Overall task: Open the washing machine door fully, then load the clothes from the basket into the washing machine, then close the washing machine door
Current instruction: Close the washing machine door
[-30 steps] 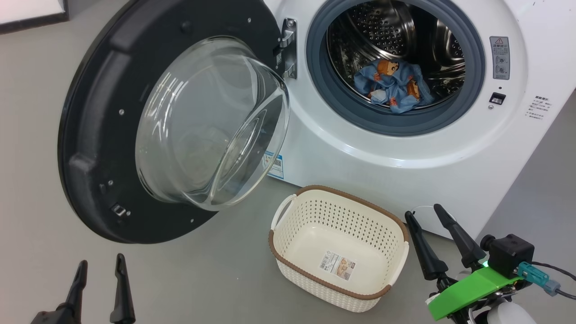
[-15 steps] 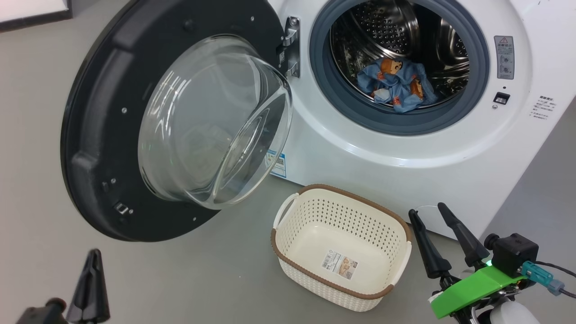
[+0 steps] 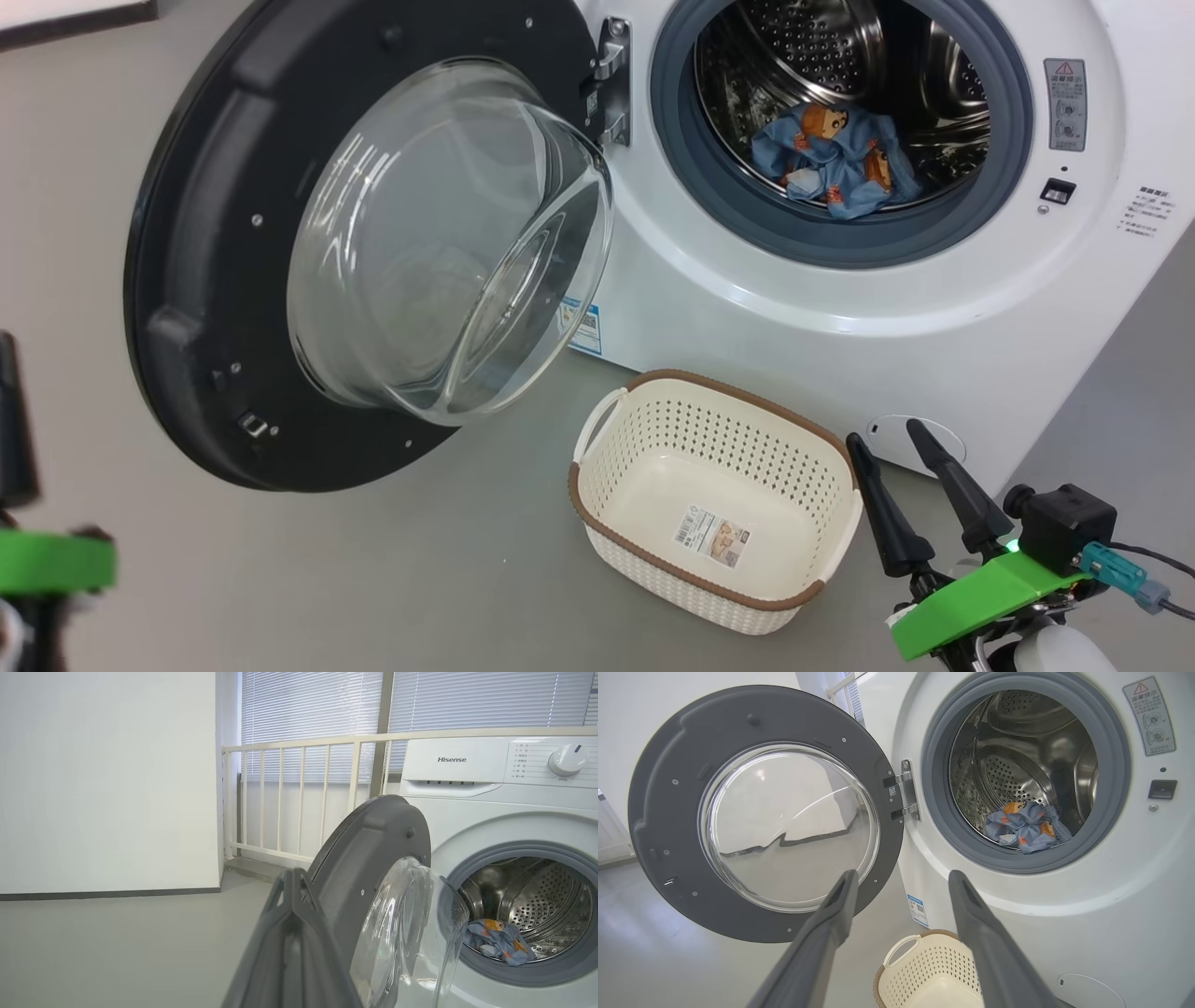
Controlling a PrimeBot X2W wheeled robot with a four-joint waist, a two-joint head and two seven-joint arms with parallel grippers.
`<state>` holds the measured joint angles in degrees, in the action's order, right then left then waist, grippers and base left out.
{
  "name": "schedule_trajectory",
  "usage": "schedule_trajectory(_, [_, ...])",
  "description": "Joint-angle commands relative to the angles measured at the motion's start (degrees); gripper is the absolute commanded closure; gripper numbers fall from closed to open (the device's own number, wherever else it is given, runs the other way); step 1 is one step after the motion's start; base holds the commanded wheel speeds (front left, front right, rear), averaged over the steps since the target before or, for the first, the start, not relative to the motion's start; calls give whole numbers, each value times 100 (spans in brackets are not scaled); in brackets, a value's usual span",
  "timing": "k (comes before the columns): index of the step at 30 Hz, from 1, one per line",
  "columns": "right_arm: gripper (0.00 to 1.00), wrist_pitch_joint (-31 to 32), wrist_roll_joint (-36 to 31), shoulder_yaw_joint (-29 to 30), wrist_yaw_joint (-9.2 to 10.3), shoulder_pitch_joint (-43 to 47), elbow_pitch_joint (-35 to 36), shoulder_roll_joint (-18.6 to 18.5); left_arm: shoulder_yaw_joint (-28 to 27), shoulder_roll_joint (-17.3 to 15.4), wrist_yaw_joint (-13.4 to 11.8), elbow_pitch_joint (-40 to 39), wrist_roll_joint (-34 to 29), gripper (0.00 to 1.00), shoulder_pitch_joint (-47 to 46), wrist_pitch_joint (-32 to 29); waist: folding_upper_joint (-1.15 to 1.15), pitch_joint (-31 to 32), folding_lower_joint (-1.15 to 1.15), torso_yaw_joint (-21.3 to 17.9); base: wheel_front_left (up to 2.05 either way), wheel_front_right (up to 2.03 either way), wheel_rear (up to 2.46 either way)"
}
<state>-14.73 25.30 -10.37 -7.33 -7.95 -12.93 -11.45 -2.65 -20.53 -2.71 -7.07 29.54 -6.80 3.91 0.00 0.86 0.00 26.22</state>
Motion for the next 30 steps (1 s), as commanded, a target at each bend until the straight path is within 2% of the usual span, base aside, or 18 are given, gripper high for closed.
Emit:
schedule_trajectory(1, [0,-27,-14,-103,-16,-52,156,-40,-438,-294,85,-156,339,100,-540,-179,0,-47,0,-30,0,0,0])
schedule_trajectory(6, [0,-27,-3,-118,-16,-115,142,-61,-995,-526,249,229,1322,100,-1301,-621,0,-107,0,-92,0,0,0])
schedule_trajectory(10, [0,-27,-4,-130,-16,-136,138,-58,-1215,-691,336,638,1803,100,-1745,-907,0,-128,0,-157,0,0,0])
schedule_trajectory(14, [0,-27,-14,-128,-16,-159,142,-54,-1544,-863,405,1387,2476,100,-2312,-1261,0,-174,0,-270,0,0,0])
schedule_trajectory(24, [0,-27,-46,-99,-16,-223,170,-82,-2138,-1211,349,3243,3839,100,-3359,-2311,0,-356,0,-551,0,0,0])
schedule_trajectory(30, [0,-27,-54,-88,-16,-287,168,-127,-2334,-1403,306,3978,4207,100,-3709,-2649,0,-464,0,-687,0,0,0])
